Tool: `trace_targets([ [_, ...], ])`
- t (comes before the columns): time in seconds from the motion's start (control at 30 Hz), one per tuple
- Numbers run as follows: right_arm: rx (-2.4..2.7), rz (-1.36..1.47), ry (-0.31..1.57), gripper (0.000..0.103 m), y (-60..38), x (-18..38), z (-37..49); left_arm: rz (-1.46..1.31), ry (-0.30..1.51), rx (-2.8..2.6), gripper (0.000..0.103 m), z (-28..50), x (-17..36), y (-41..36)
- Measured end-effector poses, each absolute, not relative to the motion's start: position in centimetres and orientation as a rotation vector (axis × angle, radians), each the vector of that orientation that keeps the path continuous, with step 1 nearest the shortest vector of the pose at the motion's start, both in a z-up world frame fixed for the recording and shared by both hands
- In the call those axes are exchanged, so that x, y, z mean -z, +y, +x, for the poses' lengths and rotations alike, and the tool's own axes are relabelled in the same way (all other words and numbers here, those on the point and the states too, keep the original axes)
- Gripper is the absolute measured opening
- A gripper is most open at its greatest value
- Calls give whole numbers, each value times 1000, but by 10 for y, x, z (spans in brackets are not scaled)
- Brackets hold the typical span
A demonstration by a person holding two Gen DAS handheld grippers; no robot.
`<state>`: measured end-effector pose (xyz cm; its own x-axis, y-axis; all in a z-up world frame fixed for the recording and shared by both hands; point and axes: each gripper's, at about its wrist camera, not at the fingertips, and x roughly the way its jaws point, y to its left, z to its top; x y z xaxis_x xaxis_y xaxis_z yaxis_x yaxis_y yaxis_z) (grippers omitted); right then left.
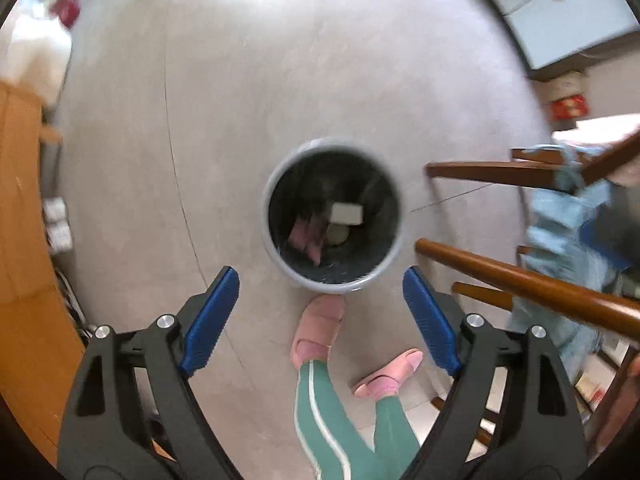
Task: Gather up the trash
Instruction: 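Open both tools to drop the wrapper and Haier box into the bin, then move both tools back to the table toward the clear tray and water bottle, then grasp the clear plastic tray with the left tool while the right tool grasps the water bottle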
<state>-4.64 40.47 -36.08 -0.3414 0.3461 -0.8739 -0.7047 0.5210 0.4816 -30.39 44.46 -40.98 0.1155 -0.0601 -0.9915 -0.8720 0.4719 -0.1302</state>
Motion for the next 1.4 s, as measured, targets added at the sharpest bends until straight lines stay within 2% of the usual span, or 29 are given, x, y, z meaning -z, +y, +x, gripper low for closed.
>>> trace_targets([
  [0.17, -1137, -117, 1365, 88, 321, 211, 0, -705, 1246, -559, 81, -231, 271, 429],
  [0.33, -957, -89, 1227, 89, 204, 142, 46, -576, 1147, -335, 89, -146, 172, 361],
  [0.47, -753, -54, 1180, 89, 90, 117, 74, -530, 1107, -151, 92, -83, 130, 286],
  [0.6, -557, -21, 1174, 89, -18, 114, 89, -470, 1122, -5, 92, -32, 108, 203],
  [0.7, -427, -22, 1170, 89, -91, 111, 96, -421, 1160, 122, 96, 3, 110, 129],
  [0.93, -260, -84, 1207, 90, -202, 125, 114, -282, 1267, 232, 96, 52, 128, -3],
  [1.1, -272, -145, 1235, 90, -222, 150, 135, -282, 1321, 231, 96, 81, 146, -46],
  [1.4, -339, -115, 1284, 90, -234, 178, 151, -295, 1358, 173, 94, 107, 171, -70],
])
